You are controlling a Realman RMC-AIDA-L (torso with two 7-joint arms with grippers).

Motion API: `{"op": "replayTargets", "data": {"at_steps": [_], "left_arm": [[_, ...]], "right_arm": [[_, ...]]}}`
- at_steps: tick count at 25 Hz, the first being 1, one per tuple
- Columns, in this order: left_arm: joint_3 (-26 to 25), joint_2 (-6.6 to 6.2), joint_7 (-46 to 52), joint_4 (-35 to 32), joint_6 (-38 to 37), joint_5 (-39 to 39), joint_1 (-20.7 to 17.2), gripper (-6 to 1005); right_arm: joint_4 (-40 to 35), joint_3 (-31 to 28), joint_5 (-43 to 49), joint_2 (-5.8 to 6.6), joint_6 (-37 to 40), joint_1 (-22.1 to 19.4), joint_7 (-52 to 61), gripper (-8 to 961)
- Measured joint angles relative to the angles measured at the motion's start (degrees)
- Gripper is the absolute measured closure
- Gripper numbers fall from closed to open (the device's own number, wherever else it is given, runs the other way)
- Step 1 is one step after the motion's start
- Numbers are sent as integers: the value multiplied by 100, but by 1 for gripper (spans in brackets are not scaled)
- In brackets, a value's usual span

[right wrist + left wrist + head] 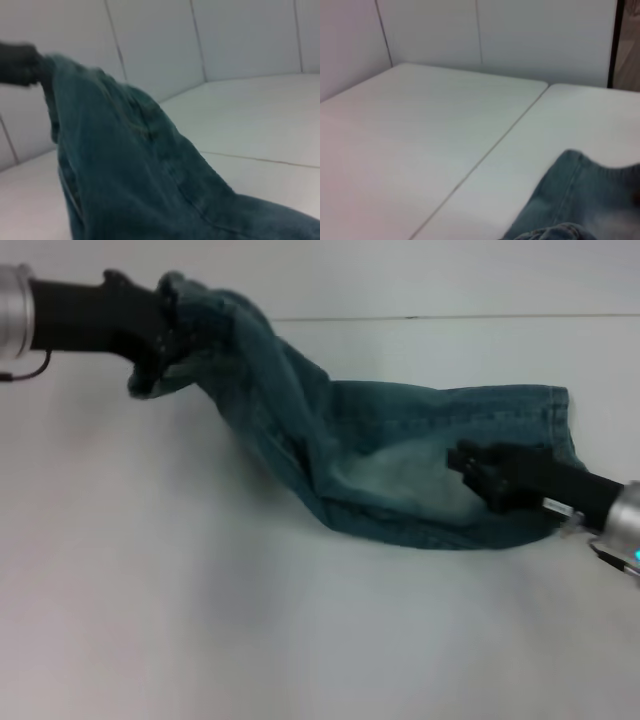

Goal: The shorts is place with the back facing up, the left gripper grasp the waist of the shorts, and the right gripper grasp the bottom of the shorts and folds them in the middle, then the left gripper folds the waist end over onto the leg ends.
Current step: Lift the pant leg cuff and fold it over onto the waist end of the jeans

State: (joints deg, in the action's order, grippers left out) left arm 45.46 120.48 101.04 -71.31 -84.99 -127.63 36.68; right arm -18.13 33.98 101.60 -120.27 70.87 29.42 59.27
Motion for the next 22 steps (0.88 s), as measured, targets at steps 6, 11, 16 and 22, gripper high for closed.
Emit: {"op": "replayTargets", "data": {"at_steps": [6,11,16,22], "left_arm": [[109,-82,508,-141,-189,-2,342,928],[322,-86,840,-365,-278,-4,495,928],[789,-64,1243,-662,-326,-7,599,928],[1227,-29,1589,-869,-372,-12,752,929]], "right_arm": [[844,-6,-519,-30,-702,634,-796,866],[1350,6,-663,-49,-1178,1157,-1108,954],[1809,164,-639,-60,-1662,1693,-1168,954],[2194,604,-618,-85,-1838,2190,-1168,954]]}}
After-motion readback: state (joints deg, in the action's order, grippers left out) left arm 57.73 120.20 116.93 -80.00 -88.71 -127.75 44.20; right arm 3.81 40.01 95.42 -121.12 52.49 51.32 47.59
